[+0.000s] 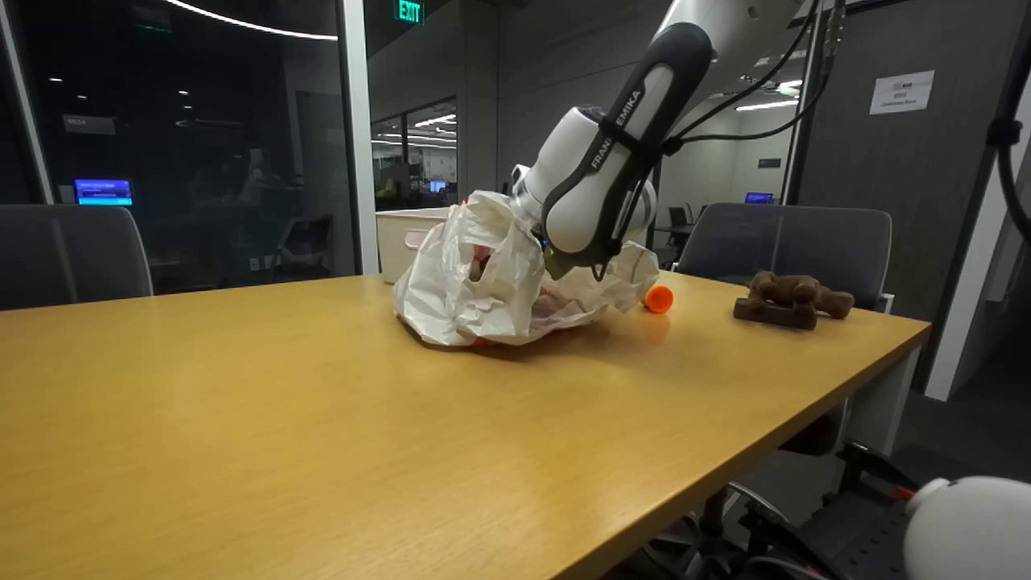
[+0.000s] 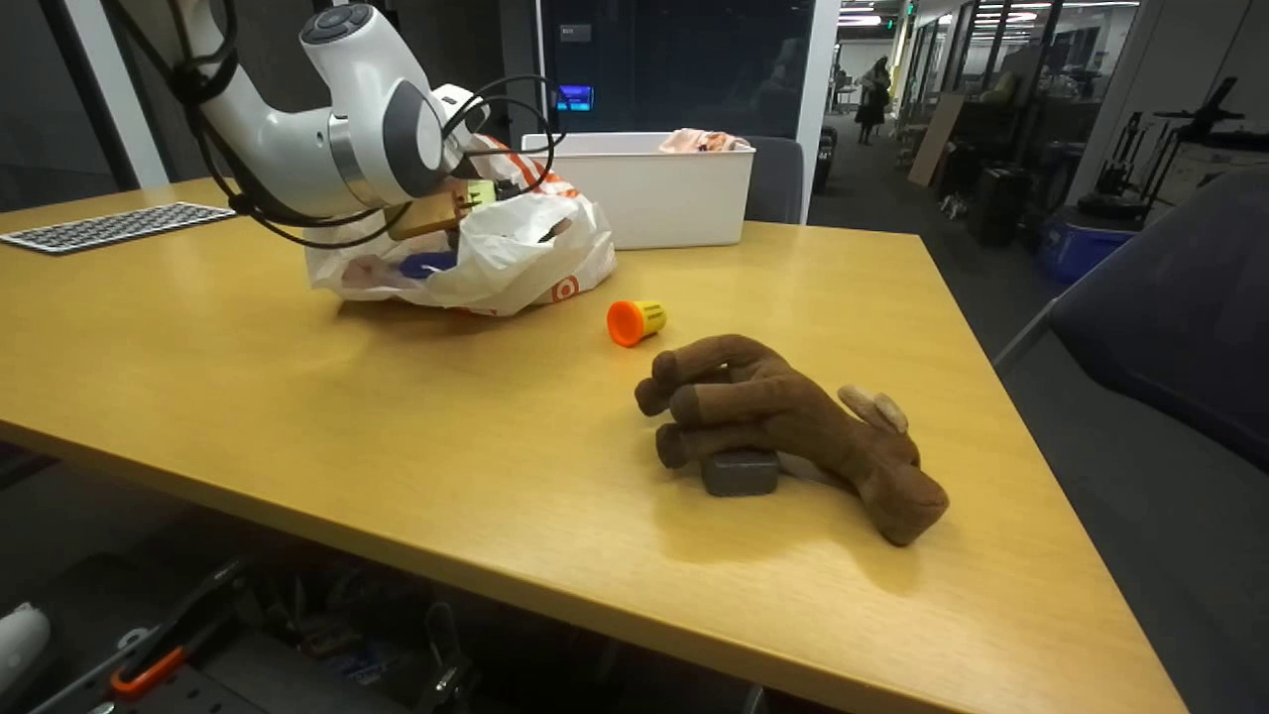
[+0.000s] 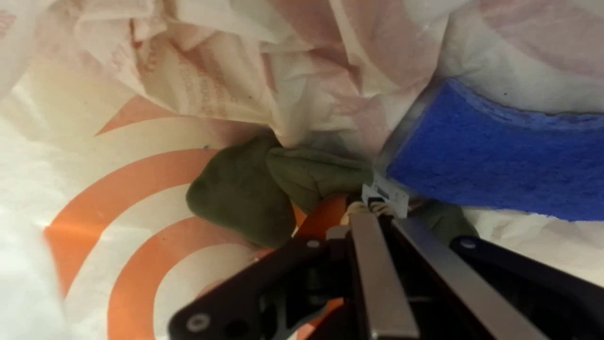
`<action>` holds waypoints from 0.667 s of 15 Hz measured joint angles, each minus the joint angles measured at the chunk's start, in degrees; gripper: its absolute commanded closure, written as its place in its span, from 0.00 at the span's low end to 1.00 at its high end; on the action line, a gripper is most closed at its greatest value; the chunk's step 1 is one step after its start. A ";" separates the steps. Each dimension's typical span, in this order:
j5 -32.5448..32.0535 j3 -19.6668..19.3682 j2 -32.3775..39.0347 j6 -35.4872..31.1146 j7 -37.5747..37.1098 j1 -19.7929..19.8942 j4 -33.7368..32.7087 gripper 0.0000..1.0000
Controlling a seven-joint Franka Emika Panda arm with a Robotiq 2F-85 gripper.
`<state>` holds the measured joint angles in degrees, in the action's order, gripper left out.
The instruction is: Remove the items from the plastic bag and place them on the table.
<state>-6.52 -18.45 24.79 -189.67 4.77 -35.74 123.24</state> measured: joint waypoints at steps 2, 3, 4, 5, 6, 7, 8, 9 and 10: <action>0.01 -0.53 -1.42 3.55 -0.02 -0.40 0.25 0.96; 0.01 -1.31 -2.39 5.85 -0.03 -1.06 0.45 0.96; 0.00 -2.80 -3.50 8.56 -0.08 -2.32 0.76 0.97; -0.07 -4.72 -4.78 11.56 -0.15 -3.97 1.17 0.96; -0.52 -6.64 -6.24 14.35 -0.23 -5.63 1.70 0.97; -1.47 -8.27 -7.84 16.94 -0.48 -7.14 2.33 0.96; -2.38 -9.36 -9.49 19.49 -0.58 -8.26 2.99 0.97; -3.20 -9.94 -11.42 22.34 -0.58 -9.08 3.75 0.97; -3.86 -10.11 -13.51 25.36 -0.57 -9.62 4.54 0.97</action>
<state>-10.38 -28.56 11.28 -164.31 4.21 -45.37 127.78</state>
